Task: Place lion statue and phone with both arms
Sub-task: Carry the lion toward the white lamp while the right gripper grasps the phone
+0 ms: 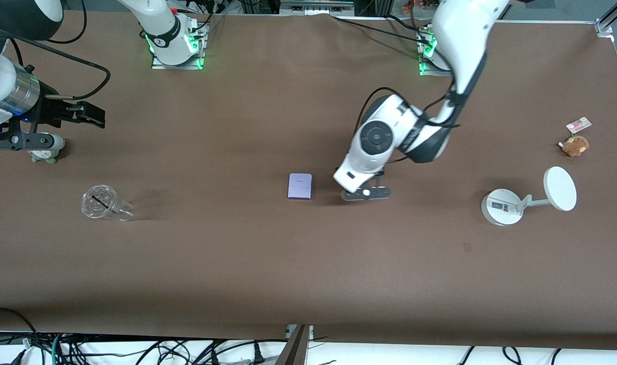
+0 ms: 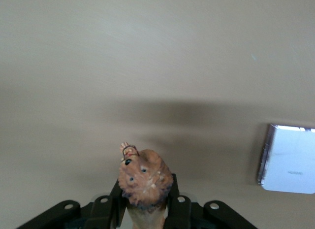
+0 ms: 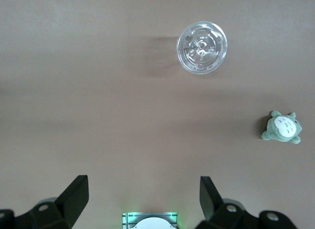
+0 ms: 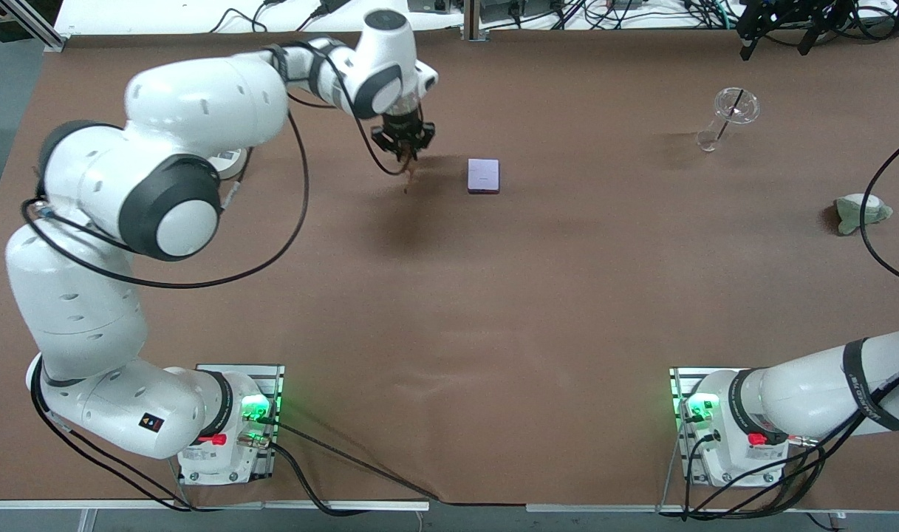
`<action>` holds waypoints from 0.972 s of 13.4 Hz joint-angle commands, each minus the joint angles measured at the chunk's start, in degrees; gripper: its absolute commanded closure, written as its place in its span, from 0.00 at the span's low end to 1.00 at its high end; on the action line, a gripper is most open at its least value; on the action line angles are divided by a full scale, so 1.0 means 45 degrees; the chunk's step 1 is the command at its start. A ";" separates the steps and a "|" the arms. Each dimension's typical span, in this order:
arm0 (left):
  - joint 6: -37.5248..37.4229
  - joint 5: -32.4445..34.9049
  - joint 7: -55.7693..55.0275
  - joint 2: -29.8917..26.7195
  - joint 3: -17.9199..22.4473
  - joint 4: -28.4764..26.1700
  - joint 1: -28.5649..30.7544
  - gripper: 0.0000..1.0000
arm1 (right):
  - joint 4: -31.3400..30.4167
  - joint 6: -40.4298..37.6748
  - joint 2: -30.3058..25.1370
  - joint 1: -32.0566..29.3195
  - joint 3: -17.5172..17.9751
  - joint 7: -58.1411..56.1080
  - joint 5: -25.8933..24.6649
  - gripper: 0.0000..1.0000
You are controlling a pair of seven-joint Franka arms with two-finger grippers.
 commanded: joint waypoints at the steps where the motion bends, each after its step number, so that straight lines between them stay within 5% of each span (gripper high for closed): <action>1: -0.0849 0.0312 0.1647 -0.0885 -0.0184 -0.0292 0.1611 0.98 | 0.0213 -0.0054 0.0290 -0.0007 0.0025 -0.0027 0.0234 0.00; 7: -0.1046 0.0136 0.6808 -0.0537 -0.0184 -0.0468 0.4661 0.97 | 0.0292 0.1056 0.0972 0.1006 0.0123 0.1963 0.1658 0.01; 13: -0.0072 0.0331 0.7651 0.0947 -0.0144 -0.0468 0.5911 0.93 | 0.0330 0.3926 0.2963 0.3506 0.0123 0.4679 0.1524 0.01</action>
